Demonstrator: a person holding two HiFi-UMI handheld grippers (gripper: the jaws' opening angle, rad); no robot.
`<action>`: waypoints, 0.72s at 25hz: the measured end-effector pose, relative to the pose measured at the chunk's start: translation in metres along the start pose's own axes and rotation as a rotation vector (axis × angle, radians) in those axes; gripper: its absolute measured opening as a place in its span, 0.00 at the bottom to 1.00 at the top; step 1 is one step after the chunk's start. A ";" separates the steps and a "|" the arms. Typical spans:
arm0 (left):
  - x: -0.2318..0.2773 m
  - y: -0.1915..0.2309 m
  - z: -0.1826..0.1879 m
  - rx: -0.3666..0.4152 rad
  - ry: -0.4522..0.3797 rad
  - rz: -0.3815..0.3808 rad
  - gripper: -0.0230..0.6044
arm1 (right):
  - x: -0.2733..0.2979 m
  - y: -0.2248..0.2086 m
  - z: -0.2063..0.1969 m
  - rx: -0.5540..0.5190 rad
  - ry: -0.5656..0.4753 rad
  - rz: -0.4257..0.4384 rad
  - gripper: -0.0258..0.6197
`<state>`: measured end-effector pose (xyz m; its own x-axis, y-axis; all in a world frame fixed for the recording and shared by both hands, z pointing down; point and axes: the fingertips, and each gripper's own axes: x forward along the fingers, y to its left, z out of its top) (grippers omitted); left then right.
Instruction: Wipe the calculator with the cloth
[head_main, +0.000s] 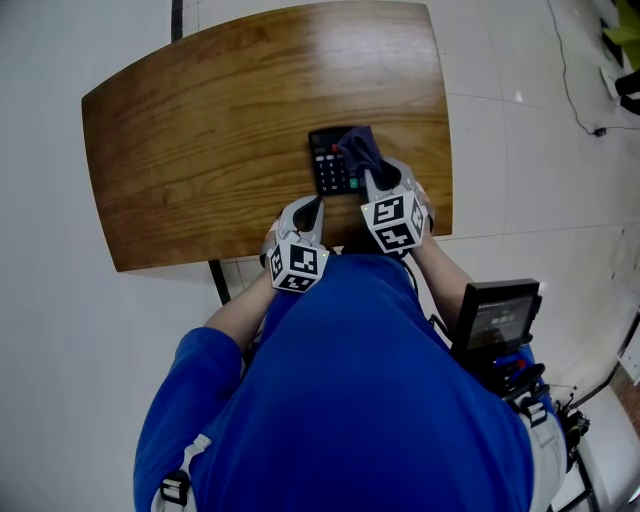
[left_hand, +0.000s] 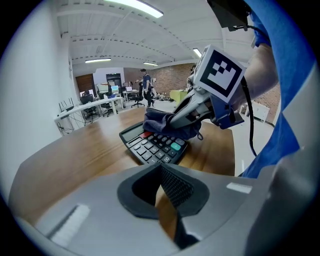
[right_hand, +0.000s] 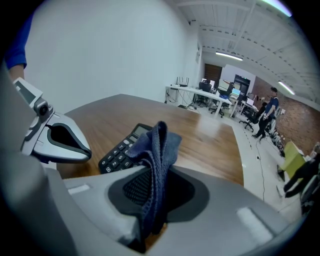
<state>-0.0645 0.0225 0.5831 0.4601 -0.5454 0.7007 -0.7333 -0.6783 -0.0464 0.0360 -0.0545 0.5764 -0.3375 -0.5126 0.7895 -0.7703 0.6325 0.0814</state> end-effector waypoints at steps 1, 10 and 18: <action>0.000 0.000 -0.001 -0.002 0.001 0.002 0.05 | -0.001 0.004 0.003 -0.006 -0.006 0.009 0.14; -0.012 0.001 -0.009 -0.028 0.027 0.029 0.05 | 0.002 0.074 0.034 -0.105 -0.077 0.181 0.14; -0.020 0.001 -0.013 -0.035 0.043 0.038 0.05 | 0.013 0.090 0.031 -0.120 -0.045 0.220 0.14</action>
<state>-0.0815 0.0391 0.5780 0.4104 -0.5483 0.7286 -0.7670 -0.6397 -0.0493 -0.0543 -0.0224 0.5747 -0.5154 -0.3785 0.7688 -0.6067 0.7948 -0.0153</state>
